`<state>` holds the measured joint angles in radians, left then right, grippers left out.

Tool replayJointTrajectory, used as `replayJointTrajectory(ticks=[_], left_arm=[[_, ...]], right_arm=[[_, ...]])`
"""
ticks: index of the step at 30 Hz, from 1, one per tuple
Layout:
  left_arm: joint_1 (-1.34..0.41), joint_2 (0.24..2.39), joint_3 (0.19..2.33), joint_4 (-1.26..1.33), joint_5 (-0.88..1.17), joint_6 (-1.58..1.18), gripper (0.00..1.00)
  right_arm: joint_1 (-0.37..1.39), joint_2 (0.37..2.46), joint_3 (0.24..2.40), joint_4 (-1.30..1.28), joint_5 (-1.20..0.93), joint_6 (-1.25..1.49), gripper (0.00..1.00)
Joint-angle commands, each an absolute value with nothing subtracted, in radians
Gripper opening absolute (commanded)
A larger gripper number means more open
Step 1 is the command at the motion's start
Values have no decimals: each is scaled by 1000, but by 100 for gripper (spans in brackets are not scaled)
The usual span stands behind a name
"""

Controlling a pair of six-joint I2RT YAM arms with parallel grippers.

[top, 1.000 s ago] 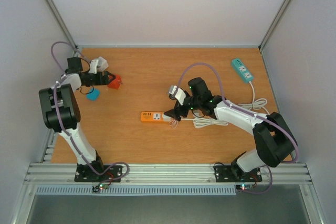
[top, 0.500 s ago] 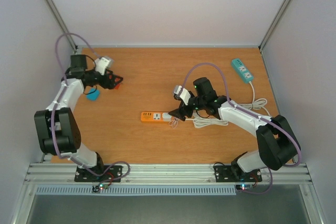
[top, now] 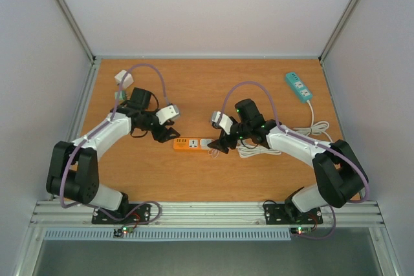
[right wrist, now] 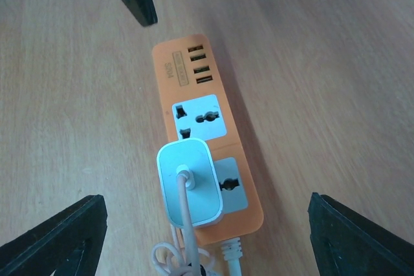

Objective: Pull the plug off the socket

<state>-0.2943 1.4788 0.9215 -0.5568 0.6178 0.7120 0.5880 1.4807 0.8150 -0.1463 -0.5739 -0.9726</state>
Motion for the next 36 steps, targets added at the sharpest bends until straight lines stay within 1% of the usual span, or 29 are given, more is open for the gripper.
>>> replayJointTrajectory(ticks=[1, 8, 13, 20, 28, 36], left_arm=[[-338, 1536, 944, -515, 576, 723, 66], [-401, 1645, 1000, -504, 561, 708, 68], [-431, 1703, 1031, -496, 547, 706, 68], [-440, 1737, 1039, -480, 552, 711, 68], [-446, 1781, 1043, -486, 544, 698, 67], [-455, 1796, 1053, -494, 529, 700, 66]], right_arm=[[614, 1506, 811, -124, -561, -1019, 85], [628, 1544, 826, -107, -532, -1044, 83], [647, 1575, 830, -95, -511, -1062, 78], [667, 1596, 825, -77, -502, -1071, 63], [682, 1639, 866, -80, -487, -1085, 47], [697, 1637, 862, -80, -492, -1081, 30]])
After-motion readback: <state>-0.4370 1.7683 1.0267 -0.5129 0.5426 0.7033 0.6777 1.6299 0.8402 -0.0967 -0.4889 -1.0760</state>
